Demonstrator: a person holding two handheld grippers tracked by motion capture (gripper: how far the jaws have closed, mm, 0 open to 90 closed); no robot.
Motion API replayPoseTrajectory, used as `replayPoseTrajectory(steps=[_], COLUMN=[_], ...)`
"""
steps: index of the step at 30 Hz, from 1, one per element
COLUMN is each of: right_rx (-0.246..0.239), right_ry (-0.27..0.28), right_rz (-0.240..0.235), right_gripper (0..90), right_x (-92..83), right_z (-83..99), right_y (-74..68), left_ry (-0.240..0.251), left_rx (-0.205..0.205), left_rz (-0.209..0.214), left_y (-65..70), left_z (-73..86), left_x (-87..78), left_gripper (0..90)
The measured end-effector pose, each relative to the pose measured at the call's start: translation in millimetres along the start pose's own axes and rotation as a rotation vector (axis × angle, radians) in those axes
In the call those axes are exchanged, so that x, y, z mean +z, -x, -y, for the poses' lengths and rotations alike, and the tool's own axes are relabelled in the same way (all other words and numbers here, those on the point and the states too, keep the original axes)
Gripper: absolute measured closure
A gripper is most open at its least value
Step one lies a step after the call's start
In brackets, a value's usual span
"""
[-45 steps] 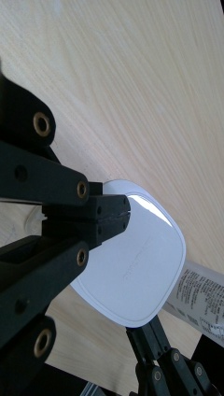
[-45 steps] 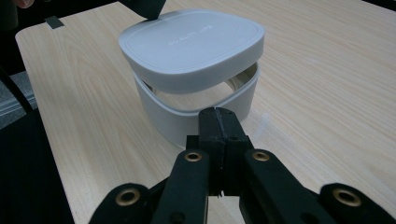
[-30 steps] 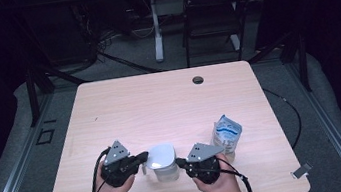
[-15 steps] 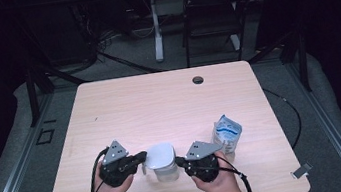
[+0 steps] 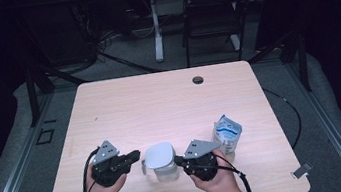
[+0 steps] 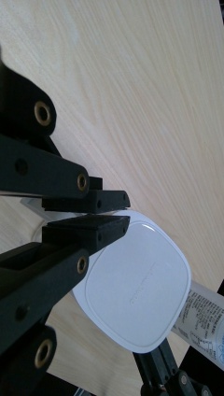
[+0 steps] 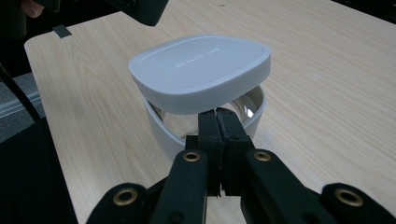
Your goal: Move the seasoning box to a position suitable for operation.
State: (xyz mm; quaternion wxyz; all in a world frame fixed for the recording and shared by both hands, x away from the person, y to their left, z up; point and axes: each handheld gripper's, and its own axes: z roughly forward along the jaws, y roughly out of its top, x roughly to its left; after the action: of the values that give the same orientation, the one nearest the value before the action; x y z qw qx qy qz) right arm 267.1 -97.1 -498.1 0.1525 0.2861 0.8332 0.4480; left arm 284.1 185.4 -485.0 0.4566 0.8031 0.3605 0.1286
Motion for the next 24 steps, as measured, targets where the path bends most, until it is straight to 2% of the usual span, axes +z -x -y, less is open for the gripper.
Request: replayPoseTrajectory(steps=[3,10,18,24], right_rx=[-0.003,-0.016,-0.040,-0.040], right_ry=[-0.002,-0.008,-0.007,-0.009], right_rz=[-0.002,0.004,0.005,0.001], right_gripper=[89.6,89.2,89.0,88.9], right_x=[-0.1,0.3,-0.1,2.2], right_z=[-5.0,-16.1,-23.8,-25.7], right_y=[-0.1,-0.6,-5.8,-5.9], left_ry=[-0.005,-0.010,0.003,-0.001], left_rx=[0.006,-0.014,-0.022,-0.036], left_rz=[-0.004,-0.010,-0.013,-0.020], left_y=[-2.3,-5.3,-8.4,-12.1], left_z=[0.8,5.0,3.9,6.0], left_x=[-1.1,0.8,-3.5,-4.5], left_gripper=[84.2,81.7,79.9,79.7])
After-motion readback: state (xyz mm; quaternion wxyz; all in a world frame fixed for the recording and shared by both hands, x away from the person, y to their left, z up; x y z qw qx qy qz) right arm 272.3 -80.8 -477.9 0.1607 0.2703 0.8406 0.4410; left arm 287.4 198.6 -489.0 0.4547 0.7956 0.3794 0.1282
